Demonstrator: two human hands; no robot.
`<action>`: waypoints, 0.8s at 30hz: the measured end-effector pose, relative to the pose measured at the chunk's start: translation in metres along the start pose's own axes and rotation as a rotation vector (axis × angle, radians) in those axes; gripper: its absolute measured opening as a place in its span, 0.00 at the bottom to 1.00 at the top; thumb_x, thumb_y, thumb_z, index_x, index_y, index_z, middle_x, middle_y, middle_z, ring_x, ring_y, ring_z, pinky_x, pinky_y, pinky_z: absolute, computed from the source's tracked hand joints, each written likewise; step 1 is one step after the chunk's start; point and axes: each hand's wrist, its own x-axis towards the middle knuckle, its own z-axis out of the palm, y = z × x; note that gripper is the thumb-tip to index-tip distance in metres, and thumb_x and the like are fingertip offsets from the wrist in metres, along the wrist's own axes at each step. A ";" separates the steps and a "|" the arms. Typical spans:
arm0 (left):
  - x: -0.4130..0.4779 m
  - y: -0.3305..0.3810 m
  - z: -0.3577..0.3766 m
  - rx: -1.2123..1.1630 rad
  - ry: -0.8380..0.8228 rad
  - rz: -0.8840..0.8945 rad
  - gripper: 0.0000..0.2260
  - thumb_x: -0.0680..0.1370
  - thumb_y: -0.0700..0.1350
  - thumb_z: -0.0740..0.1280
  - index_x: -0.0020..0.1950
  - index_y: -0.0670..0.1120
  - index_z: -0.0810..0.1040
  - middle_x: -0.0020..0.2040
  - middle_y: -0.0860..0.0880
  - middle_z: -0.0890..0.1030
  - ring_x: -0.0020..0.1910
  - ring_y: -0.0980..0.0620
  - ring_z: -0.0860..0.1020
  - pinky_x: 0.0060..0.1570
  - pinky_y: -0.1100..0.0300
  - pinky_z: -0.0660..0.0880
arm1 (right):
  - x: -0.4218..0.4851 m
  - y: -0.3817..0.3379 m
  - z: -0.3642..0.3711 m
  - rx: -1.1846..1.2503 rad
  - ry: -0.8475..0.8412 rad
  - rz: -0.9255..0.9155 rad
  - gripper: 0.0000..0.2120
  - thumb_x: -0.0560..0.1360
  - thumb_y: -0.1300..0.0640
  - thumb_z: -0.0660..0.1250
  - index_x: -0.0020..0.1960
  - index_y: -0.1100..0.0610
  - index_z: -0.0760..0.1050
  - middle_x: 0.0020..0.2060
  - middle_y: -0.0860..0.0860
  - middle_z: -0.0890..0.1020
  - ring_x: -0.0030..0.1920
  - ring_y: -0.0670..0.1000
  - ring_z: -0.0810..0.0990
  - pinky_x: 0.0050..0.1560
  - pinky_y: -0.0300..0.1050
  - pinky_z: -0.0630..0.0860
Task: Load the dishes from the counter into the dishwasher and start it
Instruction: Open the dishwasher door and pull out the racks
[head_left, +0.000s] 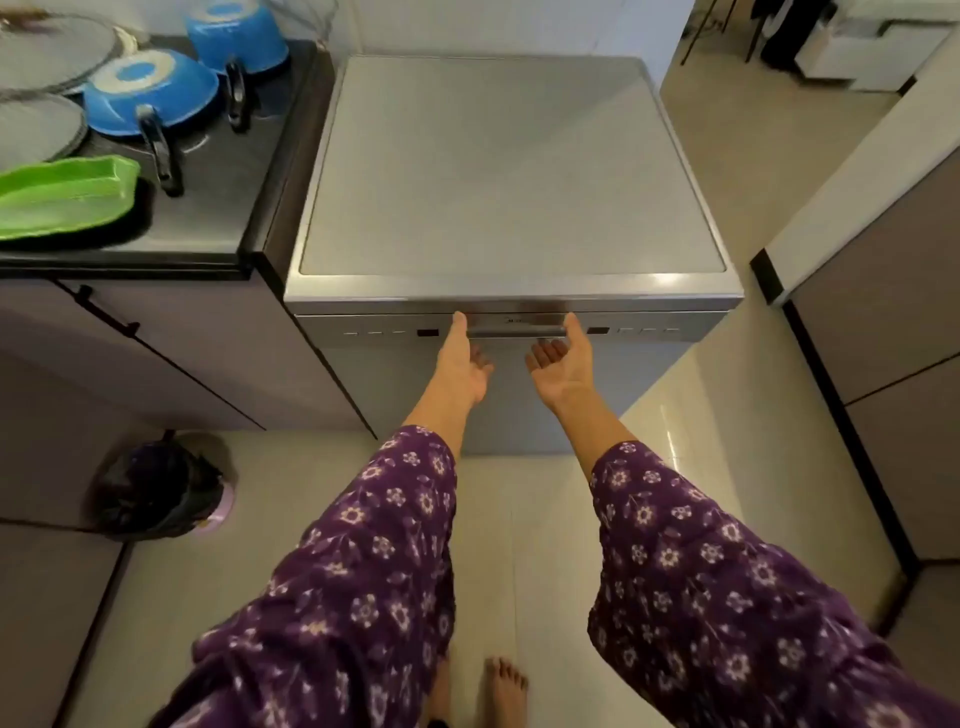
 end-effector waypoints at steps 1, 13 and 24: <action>0.002 -0.001 0.001 -0.040 -0.006 0.005 0.29 0.78 0.58 0.62 0.73 0.42 0.64 0.65 0.44 0.71 0.65 0.48 0.69 0.69 0.49 0.62 | 0.005 0.000 -0.002 0.028 -0.021 -0.003 0.23 0.74 0.47 0.68 0.64 0.58 0.72 0.63 0.55 0.73 0.62 0.57 0.74 0.65 0.51 0.71; 0.008 0.009 0.017 -0.195 -0.011 0.101 0.30 0.78 0.59 0.62 0.70 0.39 0.64 0.56 0.42 0.72 0.51 0.47 0.74 0.64 0.51 0.69 | 0.024 -0.009 0.018 0.063 -0.054 0.051 0.28 0.75 0.48 0.68 0.68 0.62 0.66 0.57 0.58 0.71 0.62 0.55 0.72 0.64 0.47 0.71; -0.014 -0.010 0.012 -0.037 0.083 -0.056 0.24 0.79 0.63 0.56 0.59 0.44 0.71 0.50 0.43 0.75 0.43 0.47 0.74 0.35 0.58 0.72 | 0.029 0.025 0.003 -0.092 0.127 0.026 0.48 0.57 0.35 0.76 0.69 0.56 0.64 0.59 0.56 0.76 0.55 0.58 0.78 0.55 0.57 0.78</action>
